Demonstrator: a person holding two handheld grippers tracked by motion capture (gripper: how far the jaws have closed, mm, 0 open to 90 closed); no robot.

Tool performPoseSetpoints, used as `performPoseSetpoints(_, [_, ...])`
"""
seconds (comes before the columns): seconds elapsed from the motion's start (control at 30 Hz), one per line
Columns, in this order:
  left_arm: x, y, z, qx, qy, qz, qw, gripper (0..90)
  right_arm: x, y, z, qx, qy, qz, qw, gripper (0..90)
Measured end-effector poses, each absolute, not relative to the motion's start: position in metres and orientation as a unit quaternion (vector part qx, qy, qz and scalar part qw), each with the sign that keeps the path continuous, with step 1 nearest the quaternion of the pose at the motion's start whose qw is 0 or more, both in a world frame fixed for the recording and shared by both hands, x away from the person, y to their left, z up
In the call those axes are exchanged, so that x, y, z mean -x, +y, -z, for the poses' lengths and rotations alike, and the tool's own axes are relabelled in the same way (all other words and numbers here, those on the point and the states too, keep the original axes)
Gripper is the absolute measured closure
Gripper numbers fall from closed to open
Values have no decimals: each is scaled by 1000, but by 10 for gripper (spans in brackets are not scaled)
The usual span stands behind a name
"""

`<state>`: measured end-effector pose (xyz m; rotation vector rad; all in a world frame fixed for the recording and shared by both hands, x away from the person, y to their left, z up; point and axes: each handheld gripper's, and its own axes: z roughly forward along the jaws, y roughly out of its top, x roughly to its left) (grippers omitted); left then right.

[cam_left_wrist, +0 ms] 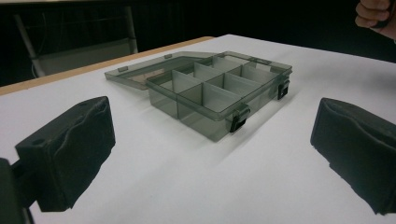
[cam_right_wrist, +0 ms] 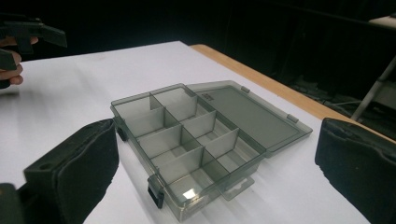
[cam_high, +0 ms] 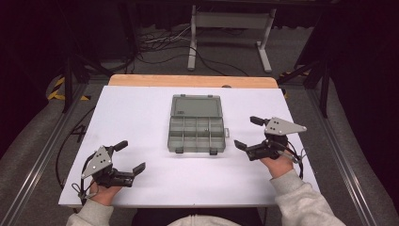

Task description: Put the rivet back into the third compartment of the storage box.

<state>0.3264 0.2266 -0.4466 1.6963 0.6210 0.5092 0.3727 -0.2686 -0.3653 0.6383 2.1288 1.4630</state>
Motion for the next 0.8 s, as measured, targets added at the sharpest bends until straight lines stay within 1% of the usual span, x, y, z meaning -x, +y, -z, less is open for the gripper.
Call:
performPoseSetpoints(0.37, [-325,230,442,-722,260,-219,602,3,-352,-293,404,-248,758,-554,240,1])
performPoseSetpoints(0.63, [-326,234,440,-724,255,-213,605,3,-345,-299,419,-258,750,-560,238,0])
performPoseSetpoints(0.8, [-326,235,440,-725,253,-215,604,3,-344,-301,420,-257,749,-562,241,0])
